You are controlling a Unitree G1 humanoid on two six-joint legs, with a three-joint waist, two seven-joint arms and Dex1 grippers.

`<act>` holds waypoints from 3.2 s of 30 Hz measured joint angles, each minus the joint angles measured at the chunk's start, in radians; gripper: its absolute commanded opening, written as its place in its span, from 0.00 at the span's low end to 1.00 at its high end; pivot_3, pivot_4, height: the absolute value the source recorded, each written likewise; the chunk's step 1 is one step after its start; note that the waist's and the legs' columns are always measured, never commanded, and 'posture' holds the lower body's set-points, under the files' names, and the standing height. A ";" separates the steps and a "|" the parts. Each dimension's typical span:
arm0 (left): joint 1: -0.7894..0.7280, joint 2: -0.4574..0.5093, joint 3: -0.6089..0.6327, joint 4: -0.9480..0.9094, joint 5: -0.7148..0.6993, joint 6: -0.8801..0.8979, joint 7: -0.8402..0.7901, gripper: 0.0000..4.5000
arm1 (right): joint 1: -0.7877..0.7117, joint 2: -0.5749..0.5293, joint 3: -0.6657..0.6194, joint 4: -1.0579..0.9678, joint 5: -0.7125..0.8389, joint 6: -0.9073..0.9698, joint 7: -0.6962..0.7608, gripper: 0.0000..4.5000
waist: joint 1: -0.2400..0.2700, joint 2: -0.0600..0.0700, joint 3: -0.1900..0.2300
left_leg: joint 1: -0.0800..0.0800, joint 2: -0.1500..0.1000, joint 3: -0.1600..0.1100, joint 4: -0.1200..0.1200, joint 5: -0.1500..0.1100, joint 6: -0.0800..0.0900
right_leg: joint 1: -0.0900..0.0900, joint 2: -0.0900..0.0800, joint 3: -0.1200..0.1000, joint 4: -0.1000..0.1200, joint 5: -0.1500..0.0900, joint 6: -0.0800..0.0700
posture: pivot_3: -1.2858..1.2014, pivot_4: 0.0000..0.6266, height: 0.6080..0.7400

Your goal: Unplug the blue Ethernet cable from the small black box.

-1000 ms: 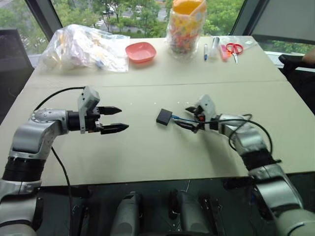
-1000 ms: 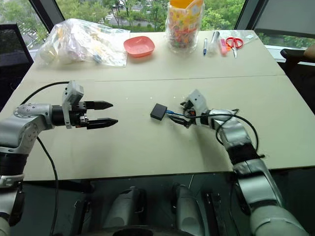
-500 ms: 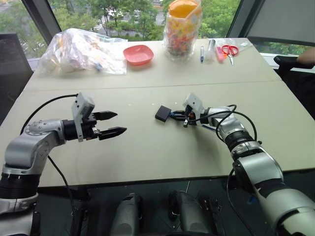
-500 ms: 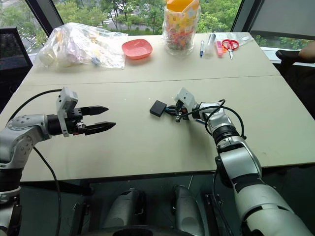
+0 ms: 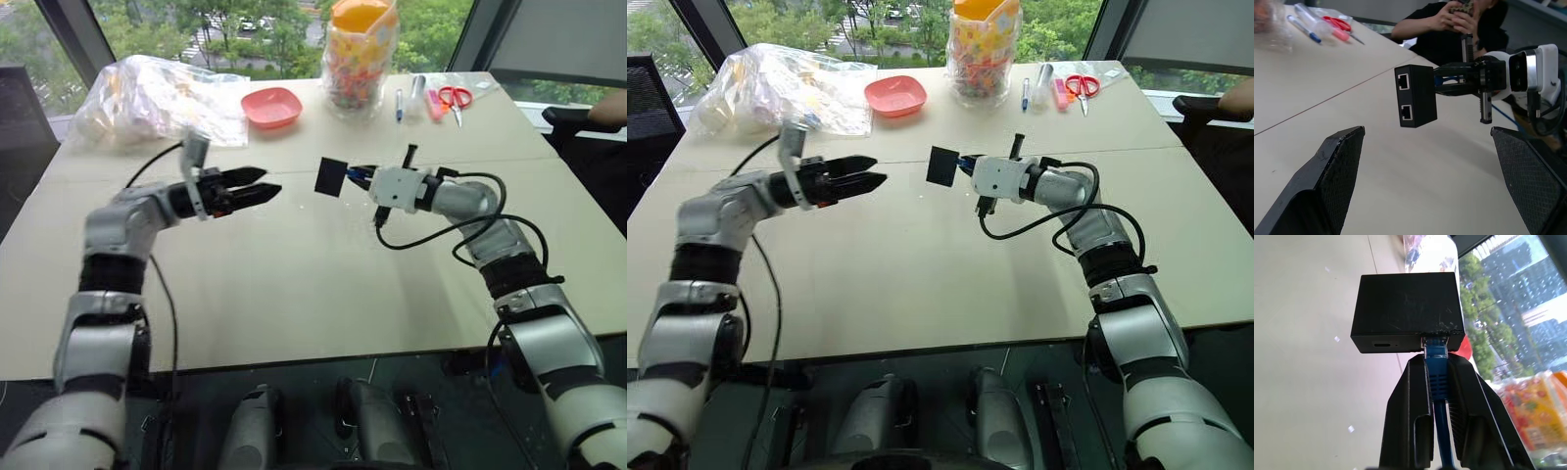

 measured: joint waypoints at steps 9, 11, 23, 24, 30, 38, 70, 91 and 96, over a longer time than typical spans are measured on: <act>-0.266 -0.100 0.025 0.419 0.094 -0.172 -0.097 0.96 | 0.073 -0.016 -0.004 -0.228 -0.032 0.067 -0.042 0.01 | -0.002 -0.001 0.001 | 0.000 0.000 0.000 0.000 0.000 0.001 | 0.000 -0.001 0.000 -0.001 0.000 0.000 | 0.52 0.24 1.00; -0.271 -0.110 0.026 0.451 0.110 -0.186 -0.120 0.84 | 0.084 -0.016 -0.004 -0.244 -0.032 0.086 -0.042 0.00 | -0.001 -0.001 0.001 | 0.000 0.000 0.000 0.000 0.000 0.001 | 0.000 -0.001 0.000 -0.001 0.000 0.000 | 0.52 0.24 1.00; -0.285 -0.118 0.058 0.484 0.150 -0.165 -0.249 0.10 | 0.098 -0.018 -0.005 -0.313 -0.029 0.137 -0.043 0.00 | 0.000 -0.002 0.001 | -0.001 0.000 -0.004 0.001 0.000 0.001 | 0.000 -0.001 0.000 -0.001 0.000 0.000 | 0.52 0.24 1.00; -0.285 -0.118 0.059 0.484 0.152 -0.166 -0.248 0.10 | 0.098 -0.018 -0.005 -0.314 -0.029 0.139 -0.042 0.00 | 0.000 -0.002 0.001 | -0.001 0.000 -0.004 0.001 0.000 0.001 | 0.000 -0.001 0.000 -0.001 0.000 0.000 | 0.52 0.24 1.00; -0.281 -0.125 0.098 0.484 0.155 -0.166 -0.198 0.10 | 0.134 -0.017 -0.018 -0.342 0.003 0.211 -0.028 0.60 | 0.001 -0.002 0.001 | -0.001 0.000 -0.004 0.001 0.000 0.001 | 0.000 -0.001 0.000 -0.001 0.000 0.000 | 0.52 0.24 1.00; -0.237 -0.119 0.239 0.474 0.067 -0.063 -0.135 0.10 | 0.388 0.247 -0.324 -0.753 0.549 0.937 -0.147 0.72 | 0.000 -0.003 0.001 | -0.001 0.002 -0.005 0.002 -0.001 0.001 | -0.001 -0.001 0.000 0.002 0.001 -0.001 | 0.52 0.24 1.00; -0.051 -0.217 0.326 -0.042 -0.212 0.355 -0.049 0.10 | 0.279 0.530 -0.422 -0.826 1.241 1.223 -0.443 0.72 | 0.001 -0.002 0.001 | -0.001 0.006 -0.005 0.001 -0.001 0.001 | 0.000 0.000 0.000 0.000 0.001 -0.001 | 0.52 0.24 1.00; -0.035 -0.221 0.292 -0.056 -0.222 0.350 -0.040 0.10 | 0.268 0.540 -0.417 -0.827 1.316 1.203 -0.449 0.67 | 0.001 -0.002 0.001 | -0.001 0.006 -0.006 0.001 -0.001 0.001 | 0.000 0.001 0.000 -0.001 0.001 -0.001 | 0.52 0.24 1.00; -0.035 -0.221 0.292 -0.055 -0.225 0.348 -0.039 0.10 | 0.268 0.534 -0.415 -0.826 1.325 1.203 -0.448 0.17 | 0.001 -0.002 0.001 | -0.001 0.006 -0.006 0.001 -0.001 0.001 | 0.000 0.000 0.000 -0.001 0.000 -0.001 | 0.52 0.24 1.00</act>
